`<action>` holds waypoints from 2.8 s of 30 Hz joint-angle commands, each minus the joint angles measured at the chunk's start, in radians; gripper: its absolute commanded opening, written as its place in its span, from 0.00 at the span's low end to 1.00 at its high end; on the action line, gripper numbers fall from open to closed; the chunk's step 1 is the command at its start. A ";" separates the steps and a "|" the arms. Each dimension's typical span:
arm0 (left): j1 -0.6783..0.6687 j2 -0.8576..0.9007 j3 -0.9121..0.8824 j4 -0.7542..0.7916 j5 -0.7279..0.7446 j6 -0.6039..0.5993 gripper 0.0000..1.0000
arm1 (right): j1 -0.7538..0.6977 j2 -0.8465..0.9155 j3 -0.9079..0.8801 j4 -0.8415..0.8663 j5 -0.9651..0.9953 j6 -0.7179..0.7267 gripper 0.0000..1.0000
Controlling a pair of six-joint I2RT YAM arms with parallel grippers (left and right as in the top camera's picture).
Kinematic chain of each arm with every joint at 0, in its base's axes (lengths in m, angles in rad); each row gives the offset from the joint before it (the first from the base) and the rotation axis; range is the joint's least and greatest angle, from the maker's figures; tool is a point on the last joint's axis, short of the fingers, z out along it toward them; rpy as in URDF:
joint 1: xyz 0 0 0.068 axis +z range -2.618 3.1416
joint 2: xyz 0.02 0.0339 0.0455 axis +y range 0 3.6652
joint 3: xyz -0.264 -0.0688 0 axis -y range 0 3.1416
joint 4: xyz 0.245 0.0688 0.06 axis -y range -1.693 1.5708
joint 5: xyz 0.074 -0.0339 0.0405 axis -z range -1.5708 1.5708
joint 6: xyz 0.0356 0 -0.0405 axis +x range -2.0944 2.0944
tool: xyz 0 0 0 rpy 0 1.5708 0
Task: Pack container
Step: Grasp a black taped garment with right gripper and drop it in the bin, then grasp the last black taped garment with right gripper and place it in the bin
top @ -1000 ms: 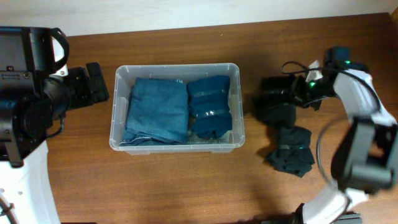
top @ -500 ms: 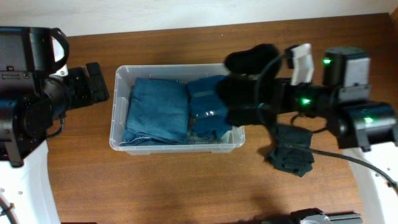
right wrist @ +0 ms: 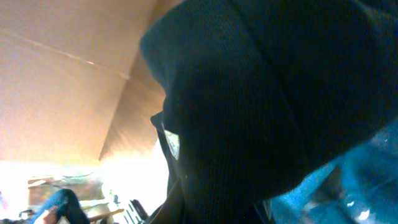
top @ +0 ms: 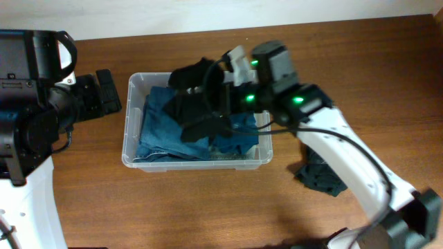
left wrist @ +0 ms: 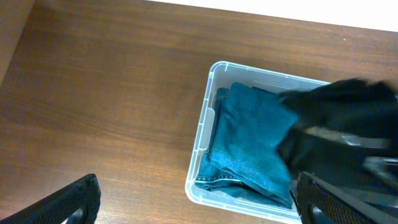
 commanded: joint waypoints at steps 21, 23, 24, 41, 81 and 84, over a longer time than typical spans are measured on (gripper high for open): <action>0.003 -0.013 -0.002 0.000 -0.011 -0.006 1.00 | -0.176 -0.077 0.007 -0.370 0.350 -0.111 0.58; 0.003 -0.013 -0.002 0.000 -0.011 -0.006 1.00 | -0.223 -0.165 0.007 -0.371 0.286 -0.118 0.66; 0.003 -0.013 -0.002 0.000 -0.011 -0.006 1.00 | -0.249 -0.208 0.007 -0.374 0.264 -0.117 0.73; 0.003 -0.013 -0.002 0.000 -0.011 -0.006 1.00 | -0.885 -0.404 -0.306 -0.719 0.263 -0.113 0.97; 0.003 -0.013 -0.002 0.000 -0.011 -0.006 1.00 | -0.724 -0.599 -0.264 -0.400 -0.486 -0.312 0.12; 0.003 -0.013 -0.002 0.000 -0.011 -0.006 1.00 | -0.558 -0.595 -0.199 -0.259 -0.389 -0.147 0.11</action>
